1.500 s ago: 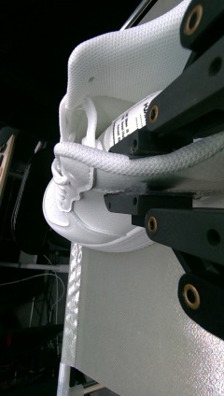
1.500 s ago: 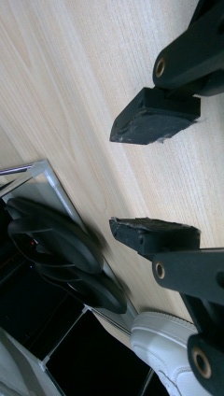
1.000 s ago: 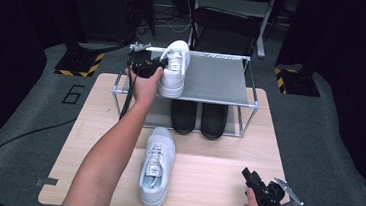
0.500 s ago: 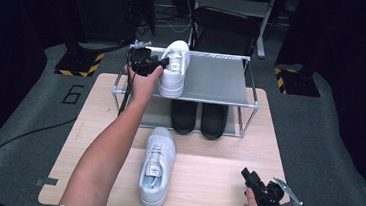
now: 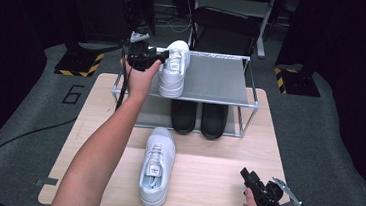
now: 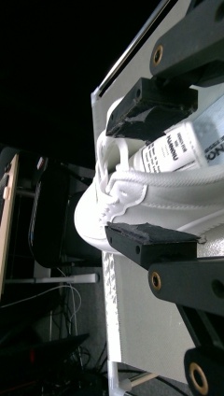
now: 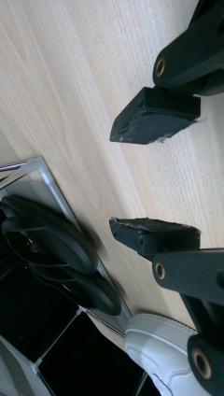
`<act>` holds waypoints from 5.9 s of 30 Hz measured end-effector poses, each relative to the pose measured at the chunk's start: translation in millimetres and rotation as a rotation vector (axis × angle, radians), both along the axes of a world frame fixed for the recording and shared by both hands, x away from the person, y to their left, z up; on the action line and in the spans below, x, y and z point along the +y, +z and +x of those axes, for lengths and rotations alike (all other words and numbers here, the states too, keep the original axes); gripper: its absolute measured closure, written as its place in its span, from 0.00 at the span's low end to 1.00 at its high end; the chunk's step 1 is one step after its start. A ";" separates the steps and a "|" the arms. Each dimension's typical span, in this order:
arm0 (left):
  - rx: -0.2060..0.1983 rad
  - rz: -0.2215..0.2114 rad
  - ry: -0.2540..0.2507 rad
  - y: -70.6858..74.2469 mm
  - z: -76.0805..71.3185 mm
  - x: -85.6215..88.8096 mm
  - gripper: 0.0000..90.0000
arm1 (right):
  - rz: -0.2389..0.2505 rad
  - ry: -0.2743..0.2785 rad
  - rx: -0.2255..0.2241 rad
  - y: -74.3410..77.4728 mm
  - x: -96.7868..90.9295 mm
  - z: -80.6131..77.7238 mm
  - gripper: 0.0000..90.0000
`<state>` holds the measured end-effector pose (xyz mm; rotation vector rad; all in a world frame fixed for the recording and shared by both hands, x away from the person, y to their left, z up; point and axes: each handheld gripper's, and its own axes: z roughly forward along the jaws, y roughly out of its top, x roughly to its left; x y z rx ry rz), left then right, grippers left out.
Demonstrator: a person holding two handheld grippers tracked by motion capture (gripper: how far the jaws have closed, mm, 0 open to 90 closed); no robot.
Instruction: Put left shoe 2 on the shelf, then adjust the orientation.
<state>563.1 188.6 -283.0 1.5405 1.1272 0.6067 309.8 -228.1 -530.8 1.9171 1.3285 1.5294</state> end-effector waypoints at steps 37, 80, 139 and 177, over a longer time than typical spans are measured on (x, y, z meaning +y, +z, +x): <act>-0.015 -0.010 -0.072 -31.7 -93.0 58.4 0.41 | -0.155 0.148 -0.035 15.9 45.4 7.0 0.56; -0.033 0.010 -0.107 -108.7 -172.3 86.2 0.55 | -0.236 0.522 -0.088 37.7 156.9 3.4 0.57; -0.001 -0.066 -0.016 -131.0 -185.9 117.3 0.53 | -0.317 0.641 -0.064 52.5 178.0 21.5 0.73; 0.027 -0.086 0.012 -141.0 -184.9 126.8 0.52 | -0.451 0.800 0.034 49.6 185.6 33.9 0.67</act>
